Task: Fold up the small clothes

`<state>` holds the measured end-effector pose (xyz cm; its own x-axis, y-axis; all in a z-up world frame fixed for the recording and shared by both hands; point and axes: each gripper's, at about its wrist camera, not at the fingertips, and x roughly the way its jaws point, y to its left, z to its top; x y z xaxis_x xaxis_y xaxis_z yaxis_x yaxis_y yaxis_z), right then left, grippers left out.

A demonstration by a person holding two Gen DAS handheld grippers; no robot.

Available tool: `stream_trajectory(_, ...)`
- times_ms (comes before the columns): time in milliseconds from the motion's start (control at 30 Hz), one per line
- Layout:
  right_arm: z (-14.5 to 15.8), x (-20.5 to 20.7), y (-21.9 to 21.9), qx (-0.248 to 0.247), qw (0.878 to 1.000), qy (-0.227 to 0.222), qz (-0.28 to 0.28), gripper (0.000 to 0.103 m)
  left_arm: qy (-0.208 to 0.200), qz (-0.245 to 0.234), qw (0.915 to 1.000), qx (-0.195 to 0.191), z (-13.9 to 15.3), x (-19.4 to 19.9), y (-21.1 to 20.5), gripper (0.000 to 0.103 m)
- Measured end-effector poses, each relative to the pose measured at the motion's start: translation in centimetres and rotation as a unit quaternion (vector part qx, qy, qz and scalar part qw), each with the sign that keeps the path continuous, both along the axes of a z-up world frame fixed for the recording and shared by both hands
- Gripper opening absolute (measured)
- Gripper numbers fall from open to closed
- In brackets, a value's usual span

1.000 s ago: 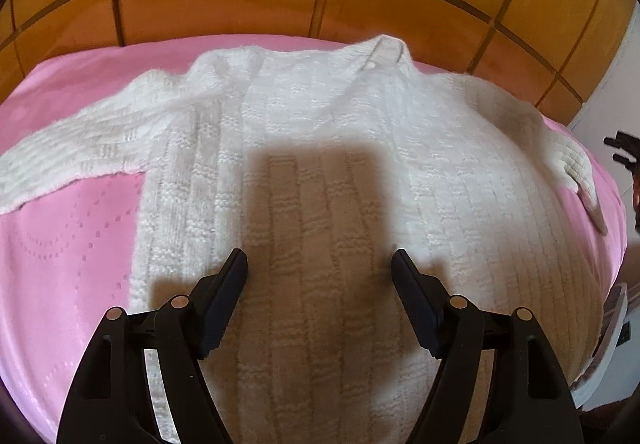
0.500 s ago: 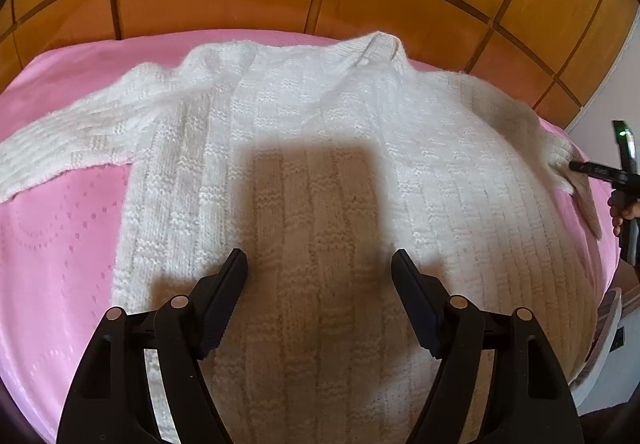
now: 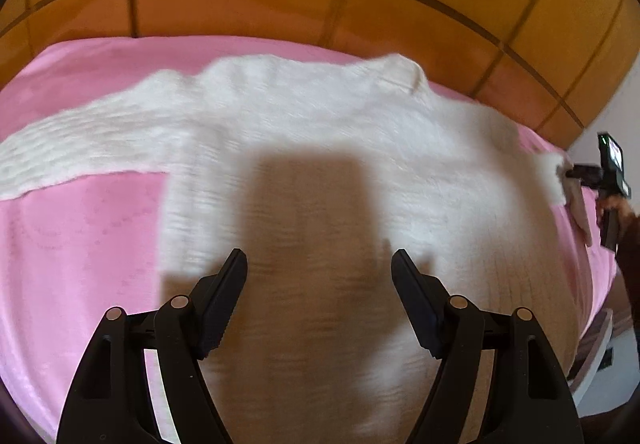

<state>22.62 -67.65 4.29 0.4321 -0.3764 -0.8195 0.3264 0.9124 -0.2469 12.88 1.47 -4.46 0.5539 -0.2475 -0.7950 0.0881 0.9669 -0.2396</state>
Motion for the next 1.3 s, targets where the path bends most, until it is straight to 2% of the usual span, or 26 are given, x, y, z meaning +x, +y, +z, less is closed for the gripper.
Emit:
stream_trajectory(100,1.0,-1.9,1.6,-0.025,0.999,-0.033,0.022,0.085,-0.006,0.045,0.999,-0.006,0.7,-0.4,3.3,0.073)
stream_trajectory(167,1.7,-3.6,2.1,-0.014,0.998,-0.054,0.032,0.087,-0.008,0.075,0.9971,-0.004,0.8,-0.9,5.7,0.073)
stream_trajectory(233,1.8,-6.3,3.3,0.048,0.996,-0.063,0.05,0.087,0.001,0.098,0.9952,-0.002,0.5,-1.5,8.1,0.073)
stream_trajectory(267,1.6,-8.0,3.8,0.12,0.988,-0.058,0.074,0.087,0.007,0.103,0.9947,-0.009,0.4,-1.9,9.0,0.073)
stream_trajectory(300,1.4,-9.5,4.6,0.175,0.979,-0.05,0.091,0.087,0.013,0.106,0.9941,-0.019,0.2,-2.3,9.9,0.073)
stream_trajectory(333,0.8,-11.0,5.1,0.246,0.963,-0.04,0.107,0.087,0.018,0.105,0.9938,-0.03,0.0,-2.7,10.6,0.073)
stream_trajectory(367,0.4,-12.1,5.6,0.289,0.95,-0.035,0.114,0.087,0.027,0.102,0.9934,-0.044,-0.4,-3.2,11.3,0.073)
stream_trajectory(400,-0.5,-13.8,6.5,0.349,0.929,-0.021,0.126,0.087,0.035,0.101,0.9926,-0.058,-0.7,-3.6,11.7,0.073)
stream_trajectory(433,-1.2,-15.1,7.3,0.386,0.912,-0.008,0.137,0.087,0.046,0.099,0.9904,-0.085,-1.2,-4.1,12.2,0.073)
stream_trajectory(533,-3.0,-18.7,9.9,0.465,0.871,0.018,0.156,0.087,0.069,0.079,0.9815,-0.16,-2.3,-5.9,12.8,0.073)
stream_trajectory(567,-3.4,-19.8,10.7,0.481,0.861,0.022,0.163,0.087,0.07,0.071,0.9805,-0.169,-2.4,-6.4,12.7,0.073)
stream_trajectory(667,-3.8,-23.1,12.9,0.504,0.843,0.031,0.184,0.087,0.071,0.025,0.9789,-0.19,-2.4,-8.5,11.4,0.073)
stream_trajectory(733,-3.9,-25.1,14.2,0.521,0.829,0.044,0.196,0.079,0.074,-0.001,0.9796,-0.187,-2.5,-9.8,10.4,0.073)
stream_trajectory(800,-4.0,-26.5,15.3,0.518,0.826,0.062,0.213,0.075,0.083,-0.027,0.9776,-0.191,-2.9,-11.1,9.6,0.073)
stream_trajectory(867,-4.1,-27.4,16.0,0.505,0.83,0.07,0.226,0.065,0.09,-0.041,0.9764,-0.192,-3.4,-11.9,9.1,0.073)
stream_trajectory(900,-4.0,-27.9,16.4,0.494,0.835,0.074,0.231,0.053,0.09,-0.047,0.9767,-0.189,-3.5,-12.3,8.8,0.069)
stream_trajectory(933,-3.8,-28.0,16.6,0.486,0.839,0.079,0.233,0.035,0.089,-0.055,0.977,-0.186,-3.6,-13.0,8.4,0.06)
stream_trajectory(967,-3.4,-28.1,16.8,0.476,0.843,0.081,0.235,0.025,0.089,-0.064,0.9771,-0.183,-3.5,-13.3,8.0,0.05)
stream_trajectory(1000,-2.7,-27.8,17.0,0.456,0.852,0.079,0.243,0.007,0.089,-0.069,0.9777,-0.177,-3.5,-13.2,7.8,0.027)
stream_trajectory(1033,-1.8,-27.7,17.3,0.446,0.857,0.071,0.25,0.007,0.081,-0.075,0.9791,-0.171,-3.0,-13.3,7.6,0.014)
stream_trajectory(1067,-0.9,-27.3,17.1,0.441,0.858,0.055,0.258,0.007,0.069,-0.08,0.9788,-0.176,-2.4,-13.5,7.7,0.014)
stream_trajectory(1133,3.3,-26.9,16.5,0.435,0.856,0.001,0.28,0.006,0.036,-0.093,0.9744,-0.201,-0.1,-13.5,7.9,0.011)
stream_trajectory(1167,5.4,-27.2,16.2,0.432,0.854,-0.025,0.29,0.006,0.015,-0.099,0.9697,-0.223,1.3,-13.6,8.2,0.011)
stream_trajectory(1233,9.8,-28.0,15.1,0.44,0.838,-0.088,0.311,0.006,-0.021,-0.106,0.9519,-0.287,4.1,-13.9,9.3,0.01)
stream_trajectory(1267,11.1,-28.4,14.6,0.44,0.834,-0.107,0.317,0.006,-0.033,-0.11,0.9456,-0.304,5.0,-13.9,9.8,0.01)
stream_trajectory(1300,11.8,-28.7,14.1,0.434,0.835,-0.119,0.317,0.006,-0.044,-0.115,0.9407,-0.316,5.8,-14.1,10.2,0.01)
